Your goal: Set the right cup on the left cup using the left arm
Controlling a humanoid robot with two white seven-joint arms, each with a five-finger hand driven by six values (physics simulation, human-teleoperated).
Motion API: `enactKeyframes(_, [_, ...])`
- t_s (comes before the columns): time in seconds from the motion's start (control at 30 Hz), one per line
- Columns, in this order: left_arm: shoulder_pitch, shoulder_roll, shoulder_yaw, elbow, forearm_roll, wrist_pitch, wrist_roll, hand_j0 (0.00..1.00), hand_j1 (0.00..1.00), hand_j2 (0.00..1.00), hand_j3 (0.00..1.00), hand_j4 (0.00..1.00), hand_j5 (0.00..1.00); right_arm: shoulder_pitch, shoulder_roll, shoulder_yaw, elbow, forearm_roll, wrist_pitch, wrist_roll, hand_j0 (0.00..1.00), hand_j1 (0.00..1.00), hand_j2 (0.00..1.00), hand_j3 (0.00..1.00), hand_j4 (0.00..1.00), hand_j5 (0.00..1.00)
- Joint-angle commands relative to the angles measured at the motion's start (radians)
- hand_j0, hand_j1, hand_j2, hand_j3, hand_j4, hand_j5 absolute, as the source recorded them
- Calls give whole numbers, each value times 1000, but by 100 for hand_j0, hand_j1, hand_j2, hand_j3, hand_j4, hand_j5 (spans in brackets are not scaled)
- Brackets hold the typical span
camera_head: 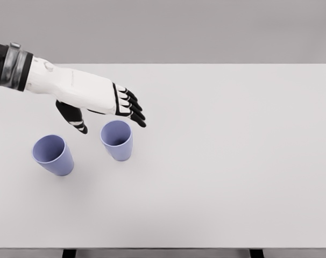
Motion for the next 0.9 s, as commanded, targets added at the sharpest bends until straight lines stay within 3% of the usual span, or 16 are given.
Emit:
enactKeyframes(0.0, [2, -8, -17, 18, 8, 3, 0, 100, 100, 100, 100, 100, 100, 0, 0, 0, 0, 0, 0, 0, 100, 100, 100, 100, 100, 100])
enactKeyframes(0.27, [5, -23, -2, 2, -111, 3, 0, 100, 100, 100, 100, 100, 100, 0, 0, 0, 0, 0, 0, 0, 100, 100, 100, 100, 100, 100])
enactKeyframes(0.53, [8, -58, -2, -19, -147, 3, 0, 100, 100, 100, 100, 100, 100, 0, 0, 0, 0, 0, 0, 0, 100, 100, 100, 100, 100, 100])
enactKeyframes(0.87, [61, -75, 3, -8, -214, 3, 0, 100, 100, 100, 100, 100, 100, -2, 0, 0, 0, 0, 0, 0, 100, 100, 100, 100, 100, 100])
